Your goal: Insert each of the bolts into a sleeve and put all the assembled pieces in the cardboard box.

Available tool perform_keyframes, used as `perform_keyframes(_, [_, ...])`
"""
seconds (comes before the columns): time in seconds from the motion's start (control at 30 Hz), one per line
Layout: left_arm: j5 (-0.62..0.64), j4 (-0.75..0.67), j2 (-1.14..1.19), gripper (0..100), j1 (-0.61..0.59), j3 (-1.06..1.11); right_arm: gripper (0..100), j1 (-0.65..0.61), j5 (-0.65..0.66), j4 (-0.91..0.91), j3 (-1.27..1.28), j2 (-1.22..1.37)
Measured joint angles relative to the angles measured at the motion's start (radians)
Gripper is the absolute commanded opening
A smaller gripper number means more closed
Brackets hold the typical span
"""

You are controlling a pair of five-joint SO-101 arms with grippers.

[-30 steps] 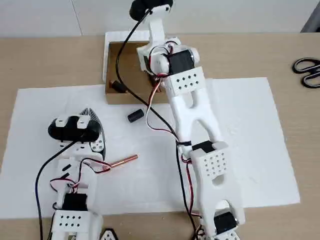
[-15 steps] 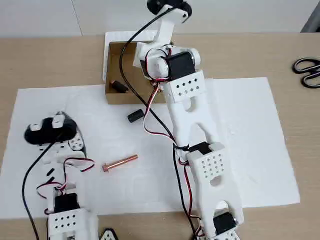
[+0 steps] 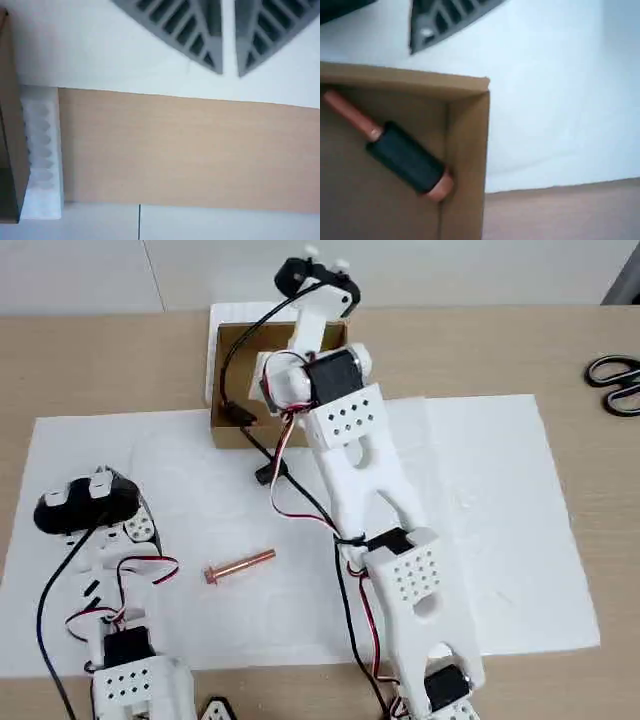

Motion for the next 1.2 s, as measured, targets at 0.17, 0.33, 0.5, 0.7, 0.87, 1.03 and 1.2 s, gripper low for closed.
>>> perform_keyframes(0.17, [0.0,0.0,0.0,1,0.0,0.0,20.9,-0.006,0.0,0.0,0.069,-0.071])
perform_keyframes(0.33, [0.0,0.0,0.0,1,0.0,0.0,20.9,0.021,0.0,0.0,0.336,-0.245])
perform_keyframes(0.5, [0.0,0.002,0.0,1,0.0,0.0,21.0,0.031,-0.051,0.0,0.624,-0.348])
perform_keyframes(0.7, [0.0,0.071,0.0,1,0.0,0.0,21.1,0.034,-0.167,-0.032,0.664,-0.348])
perform_keyframes(0.87, [0.0,0.087,0.0,1,0.0,0.0,20.9,0.023,-0.359,-0.038,0.669,-0.338])
perform_keyframes(1.03, [0.0,0.087,0.0,1,0.0,0.0,20.9,0.012,-0.565,-0.071,0.671,-0.241])
perform_keyframes(1.2, [0.0,0.087,0.0,1,0.0,0.0,20.9,-0.02,-0.6,-0.133,0.671,-0.163])
